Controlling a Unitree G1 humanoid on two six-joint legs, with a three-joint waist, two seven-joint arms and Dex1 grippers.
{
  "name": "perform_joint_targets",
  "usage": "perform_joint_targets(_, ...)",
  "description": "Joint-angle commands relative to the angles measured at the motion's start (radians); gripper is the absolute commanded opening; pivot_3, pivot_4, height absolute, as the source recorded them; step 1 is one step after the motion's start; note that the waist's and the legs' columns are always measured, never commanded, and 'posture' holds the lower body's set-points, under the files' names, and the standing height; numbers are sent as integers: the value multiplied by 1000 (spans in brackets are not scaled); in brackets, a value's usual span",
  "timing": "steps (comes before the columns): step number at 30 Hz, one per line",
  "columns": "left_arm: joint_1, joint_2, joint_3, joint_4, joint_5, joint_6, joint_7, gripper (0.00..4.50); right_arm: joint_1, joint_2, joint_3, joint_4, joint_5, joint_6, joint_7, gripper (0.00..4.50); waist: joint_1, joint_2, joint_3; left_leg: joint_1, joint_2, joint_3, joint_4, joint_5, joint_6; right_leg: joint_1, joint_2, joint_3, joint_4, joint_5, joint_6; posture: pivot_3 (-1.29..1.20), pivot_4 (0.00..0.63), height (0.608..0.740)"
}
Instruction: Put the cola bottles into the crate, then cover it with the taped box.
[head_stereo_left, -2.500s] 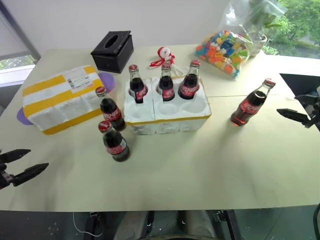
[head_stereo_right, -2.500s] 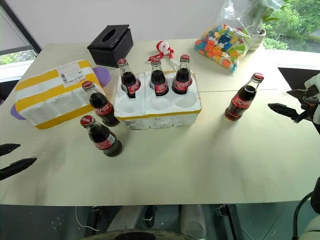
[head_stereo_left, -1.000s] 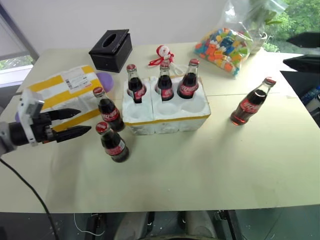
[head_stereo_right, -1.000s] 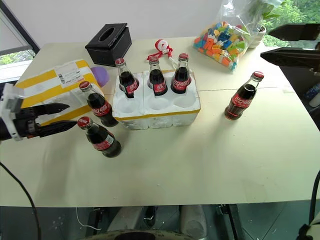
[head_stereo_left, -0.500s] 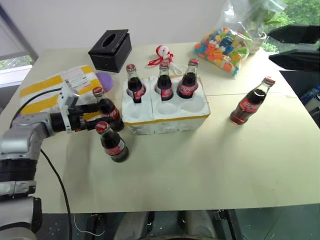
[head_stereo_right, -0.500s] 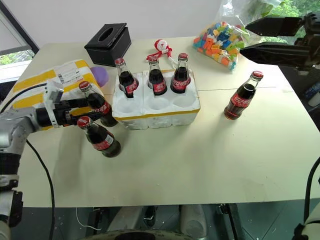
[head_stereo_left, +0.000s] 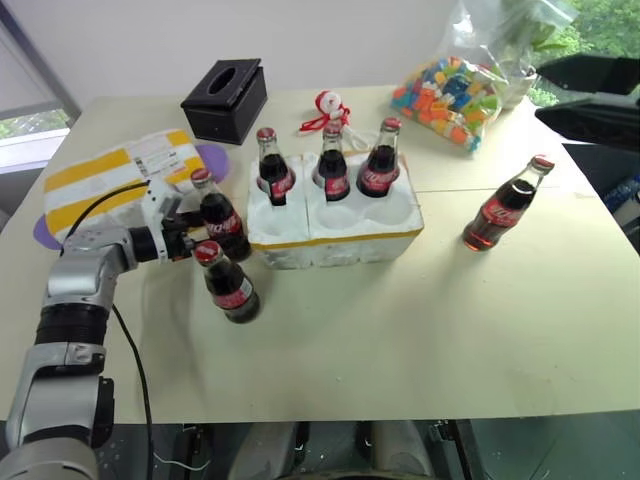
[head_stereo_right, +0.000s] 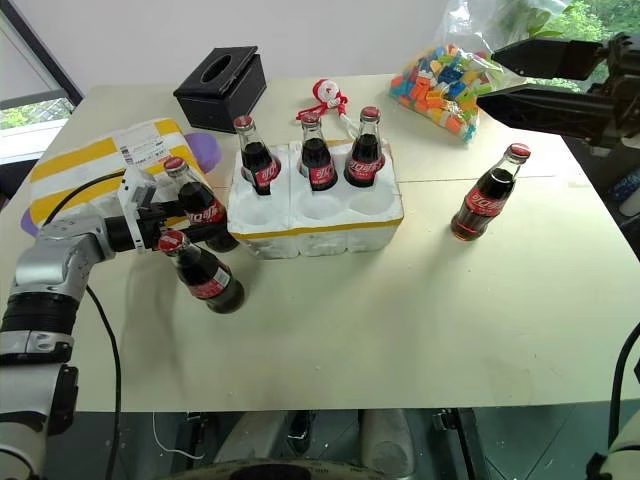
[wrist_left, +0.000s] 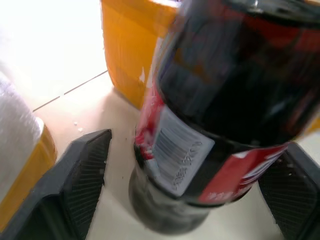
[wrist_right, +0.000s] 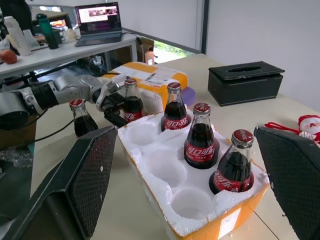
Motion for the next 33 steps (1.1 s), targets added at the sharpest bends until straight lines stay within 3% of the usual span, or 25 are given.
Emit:
perform_joint_targets(1, -22, 17, 32, -5, -9, 2, -11, 2784, 4, -18, -37, -41, 27, -16, 1, 4500, -1, 0, 0, 0, 0, 0, 0, 0, 0, 0, 0, 0, 0, 0, 0, 0, 150, 732)
perform_joint_targets(11, -27, 149, 68, -134, -71, 127, -114, 2784, 43, -43, -36, -63, 32, -33, 13, 4500, -5, -2, 1, -1, 0, 0, 0, 0, 0, -2, 0, 0, 0, 0, 0, 0, 150, 732)
perform_joint_targets(15, -102, 246, 76, -203, -148, 265, -218, 2784, 84, -43, -41, -73, 26, -52, 14, 4500, 0, -2, 1, -4, 0, 0, 1, 0, 0, -4, 0, 0, 1, 0, 0, 0, 150, 732)
perform_joint_targets(18, -224, 265, 58, -201, -193, 351, -270, 2784, 104, -33, -51, -77, 33, -57, -1, 4500, 9, -3, 2, -8, 0, 0, 4, 0, 0, -5, 0, -1, 1, 1, 1, 0, 150, 732)
perform_joint_targets(25, -541, 119, -75, -43, -126, 331, -340, 2784, 165, -11, -97, -120, 54, -56, -49, 4500, 23, -3, 2, -15, -1, 0, 15, 1, -2, -8, 1, -1, 3, 3, 4, 0, 150, 732)
perform_joint_targets(33, -705, -85, -140, 281, 0, 113, -386, 2784, 271, -14, -225, -198, 114, -6, -133, 4500, 12, -5, 3, -17, -1, 2, 15, 2, -2, -11, 0, 0, 5, 3, 5, 0, 150, 732)
